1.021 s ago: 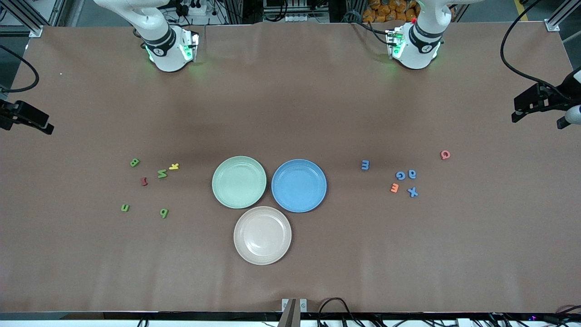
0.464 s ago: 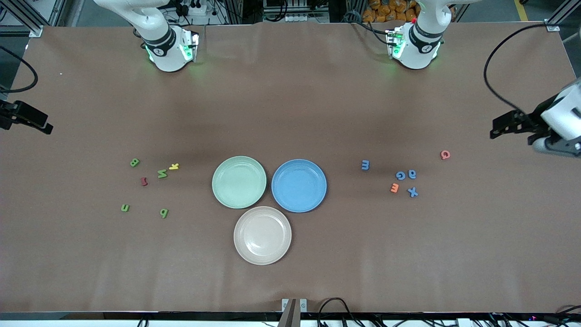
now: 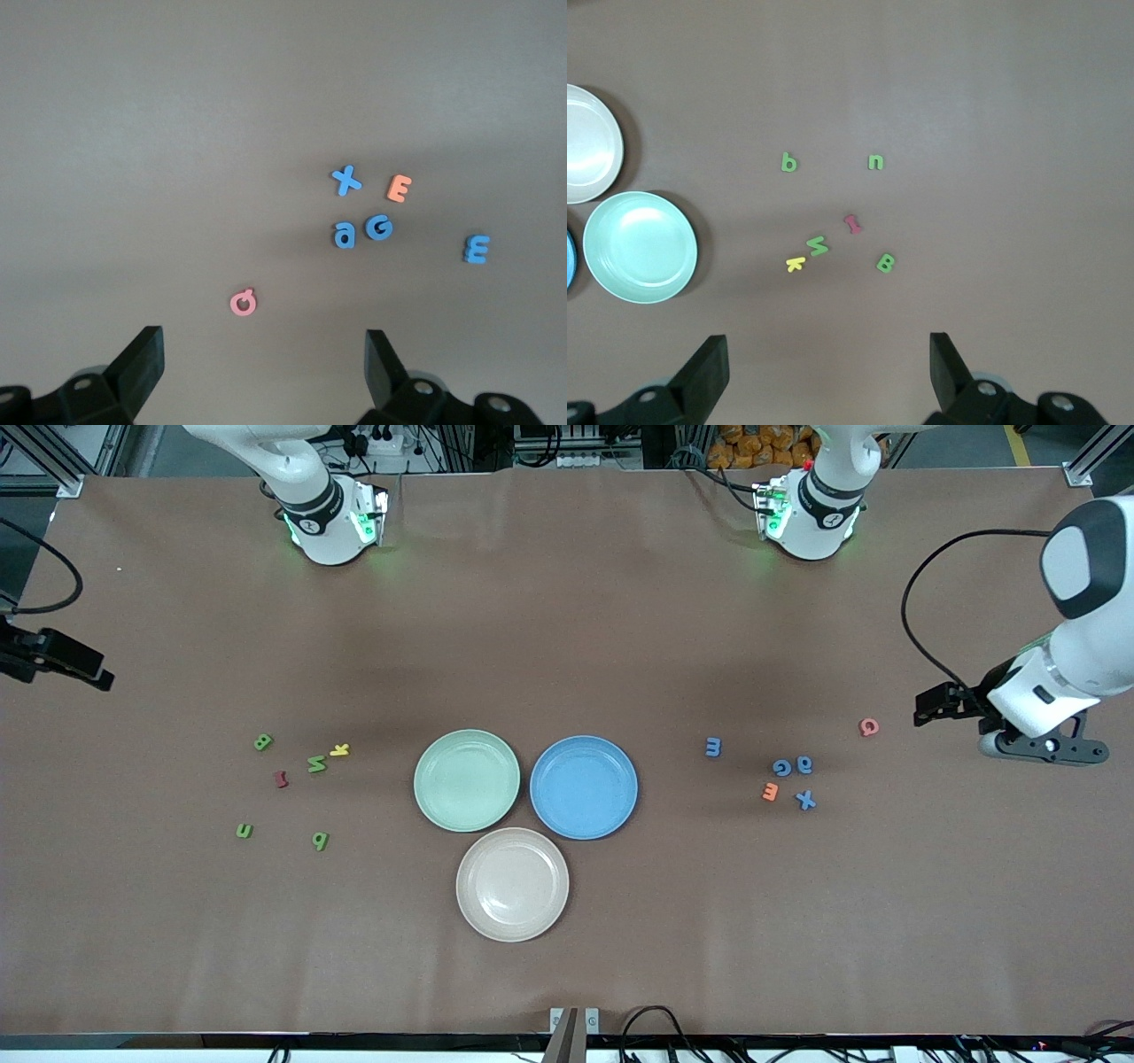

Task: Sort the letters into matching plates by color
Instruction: 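Reach the right gripper to green letters while the left gripper reaches blue letters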

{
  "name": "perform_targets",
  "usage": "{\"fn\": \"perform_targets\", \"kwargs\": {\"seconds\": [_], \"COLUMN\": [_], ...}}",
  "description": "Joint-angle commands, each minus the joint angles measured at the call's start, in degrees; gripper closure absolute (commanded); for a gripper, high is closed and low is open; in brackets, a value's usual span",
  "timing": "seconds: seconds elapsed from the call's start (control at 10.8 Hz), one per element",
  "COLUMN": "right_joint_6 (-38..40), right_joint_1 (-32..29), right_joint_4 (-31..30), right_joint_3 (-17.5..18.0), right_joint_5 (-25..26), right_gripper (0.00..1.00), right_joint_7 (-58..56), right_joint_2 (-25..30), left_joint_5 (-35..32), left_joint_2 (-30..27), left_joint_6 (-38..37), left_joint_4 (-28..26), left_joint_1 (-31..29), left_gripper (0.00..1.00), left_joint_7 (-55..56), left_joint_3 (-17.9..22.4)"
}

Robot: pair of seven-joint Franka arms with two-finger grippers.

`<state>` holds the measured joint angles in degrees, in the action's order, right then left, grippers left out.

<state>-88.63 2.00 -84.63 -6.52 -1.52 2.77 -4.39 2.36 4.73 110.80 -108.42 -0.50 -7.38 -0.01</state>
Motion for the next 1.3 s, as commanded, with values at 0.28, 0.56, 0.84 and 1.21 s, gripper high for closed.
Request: {"fn": "perform_targets", "kwargs": {"seconds": [0.28,0.56,0.84,1.21], "right_joint_6": [-15.49,-24.99,-30.36,-37.57], "right_joint_1": [-0.32,-2.17,-3.14,-4.45], "right_joint_4": [-15.27,-23.88,-29.69,-36.03], "right_joint_3": [0.02,-0.07,-0.07,-0.16], "right_joint_5": [-1.99,-2.08,-2.17,-6.99], "right_gripper": [0.00,0.00,0.00,0.00], "right_joint_7": [-0.13,0.22,5.99,15.23], "right_joint_2": [0.52,0.43,0.17,-0.79], "left_joint_5": [0.19,0.19,-1.65,-3.59], "left_joint_2": [0.81,2.64,6.07,11.43], "left_joint_6": [9.66,20.57,23.13,27.97], "left_joint_4": [-8.36,-15.41,-15.33,-14.37], "left_joint_1": [0.50,1.38,2.25,2.78], "left_gripper": [0.00,0.00,0.00,0.00], "left_joint_7": [7.02,9.74,13.86,19.06], "left_joint_3": [-1.48,-2.97,-4.03,-4.03]}}
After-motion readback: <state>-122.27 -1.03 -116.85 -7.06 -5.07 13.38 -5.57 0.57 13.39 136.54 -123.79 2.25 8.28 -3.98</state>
